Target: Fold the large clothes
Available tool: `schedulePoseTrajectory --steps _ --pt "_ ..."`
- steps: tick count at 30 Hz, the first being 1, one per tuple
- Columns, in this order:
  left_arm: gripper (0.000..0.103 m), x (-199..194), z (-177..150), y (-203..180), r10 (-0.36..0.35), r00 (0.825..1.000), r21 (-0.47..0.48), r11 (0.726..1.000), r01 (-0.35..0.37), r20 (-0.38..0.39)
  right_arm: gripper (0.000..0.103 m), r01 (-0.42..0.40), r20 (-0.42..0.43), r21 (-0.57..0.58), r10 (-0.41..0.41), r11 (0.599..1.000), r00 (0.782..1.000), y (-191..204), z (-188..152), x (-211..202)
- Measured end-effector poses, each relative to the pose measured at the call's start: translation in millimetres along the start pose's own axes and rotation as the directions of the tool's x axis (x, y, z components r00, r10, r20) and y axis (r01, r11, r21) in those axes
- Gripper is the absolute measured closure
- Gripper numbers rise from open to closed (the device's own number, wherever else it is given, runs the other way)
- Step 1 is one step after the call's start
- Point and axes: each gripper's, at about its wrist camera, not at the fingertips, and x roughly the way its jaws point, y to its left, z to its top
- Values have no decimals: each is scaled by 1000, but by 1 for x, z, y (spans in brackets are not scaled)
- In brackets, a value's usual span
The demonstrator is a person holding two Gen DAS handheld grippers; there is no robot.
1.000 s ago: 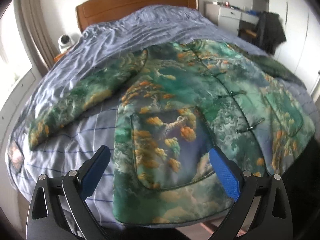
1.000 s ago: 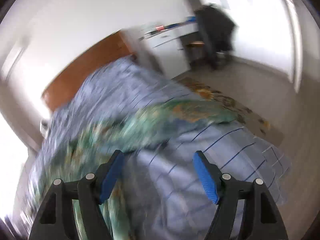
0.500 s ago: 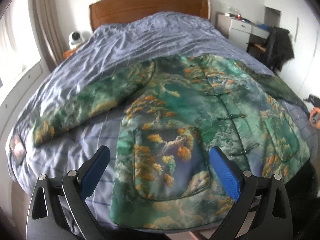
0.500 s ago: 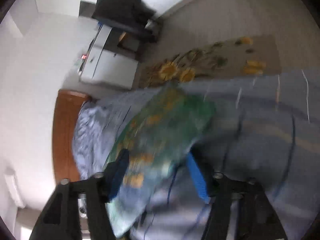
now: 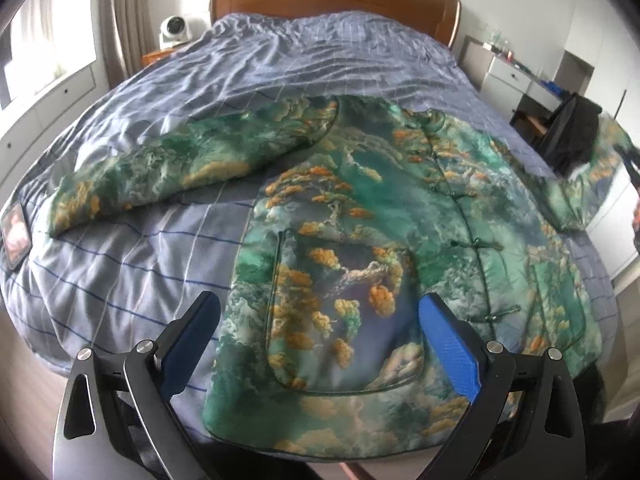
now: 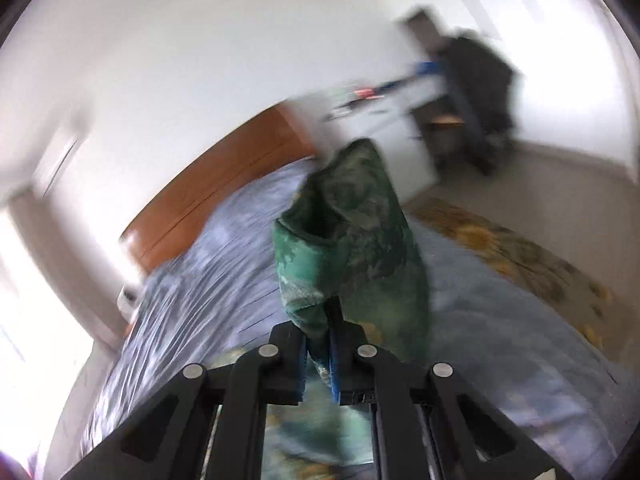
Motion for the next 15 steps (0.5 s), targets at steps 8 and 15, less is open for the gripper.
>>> schedulePoseTrajectory --steps 8,15 --pt "3 -11 -16 15 66 998 19 998 -66 19 95 -188 -261 -329 103 925 960 165 -104 80" --pt "3 -9 -26 29 92 996 10 996 -92 -1 94 -227 -443 -485 -13 845 896 203 -218 117"
